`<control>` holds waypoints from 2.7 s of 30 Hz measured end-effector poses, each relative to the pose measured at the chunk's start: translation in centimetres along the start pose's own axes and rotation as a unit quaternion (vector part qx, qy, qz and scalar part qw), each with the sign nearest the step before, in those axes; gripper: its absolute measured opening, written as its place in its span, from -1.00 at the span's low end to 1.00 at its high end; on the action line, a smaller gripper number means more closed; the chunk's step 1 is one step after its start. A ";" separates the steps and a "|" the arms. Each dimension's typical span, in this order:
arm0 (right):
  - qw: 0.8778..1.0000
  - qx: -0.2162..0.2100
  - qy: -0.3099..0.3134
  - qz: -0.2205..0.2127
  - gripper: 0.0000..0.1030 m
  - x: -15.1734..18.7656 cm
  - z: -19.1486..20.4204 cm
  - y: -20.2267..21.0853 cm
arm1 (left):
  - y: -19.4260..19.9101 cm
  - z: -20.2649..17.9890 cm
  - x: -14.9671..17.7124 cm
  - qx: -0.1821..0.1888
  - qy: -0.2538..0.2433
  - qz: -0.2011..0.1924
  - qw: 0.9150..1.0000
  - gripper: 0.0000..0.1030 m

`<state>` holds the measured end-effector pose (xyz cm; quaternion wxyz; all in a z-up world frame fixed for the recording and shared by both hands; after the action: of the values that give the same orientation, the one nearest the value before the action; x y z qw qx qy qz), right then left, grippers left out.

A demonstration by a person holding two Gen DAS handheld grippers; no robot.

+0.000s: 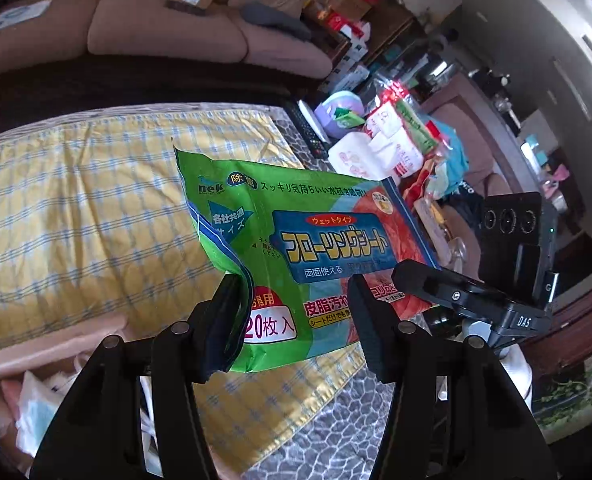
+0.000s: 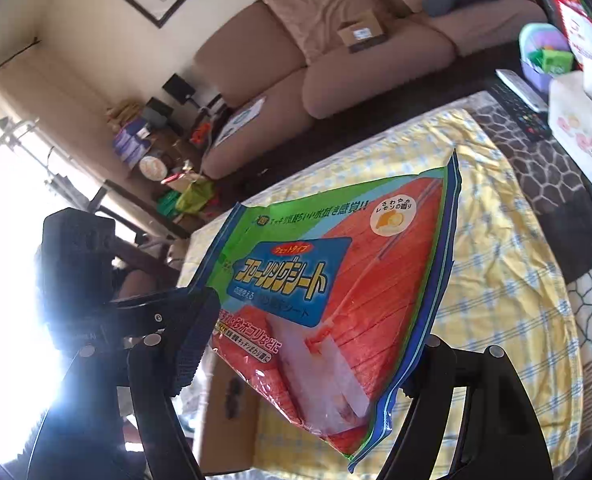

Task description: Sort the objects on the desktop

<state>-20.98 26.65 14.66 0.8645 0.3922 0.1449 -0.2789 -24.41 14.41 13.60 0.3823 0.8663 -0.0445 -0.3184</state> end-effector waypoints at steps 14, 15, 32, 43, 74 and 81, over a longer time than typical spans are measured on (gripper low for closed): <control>0.982 -0.012 0.116 0.150 0.54 18.4 15.8 -14.0 | 11.5 12.9 19.8 -0.107 0.086 0.018 0.990 0.03; 0.979 0.005 0.120 0.162 0.54 19.7 15.4 -15.0 | 11.4 13.2 21.0 -0.129 0.078 0.024 0.988 0.03; 0.974 0.142 0.171 0.049 0.99 18.9 8.8 -3.8 | 14.1 4.9 24.0 -0.228 -0.029 -0.081 0.970 1.00; 0.966 0.228 0.120 0.006 0.99 21.1 -3.0 0.3 | 6.5 3.3 29.8 -0.279 0.038 -0.105 0.954 1.00; 0.945 0.293 0.143 -0.006 1.00 23.8 -11.0 -2.7 | -4.3 5.2 30.5 -0.387 0.063 -0.041 0.919 1.00; 0.945 0.293 0.143 -0.006 1.00 23.8 -11.0 -2.6 | -4.3 5.3 30.5 -0.387 0.063 -0.041 0.919 1.00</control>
<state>-3.78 24.81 -5.26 0.6798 0.6631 0.1818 -0.2552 -3.97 4.30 -7.81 0.6762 0.6702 0.1422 -0.2709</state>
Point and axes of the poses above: each gripper's, at about its wrist camera, not at the fingertips, and y roughly against the way its jaws point, z to its left, x to its underside, the point moved 9 cm from there along -y, roughly the way its jaws point, and after that the axes turned 7 degrees about -y, right-handed, at the moved point
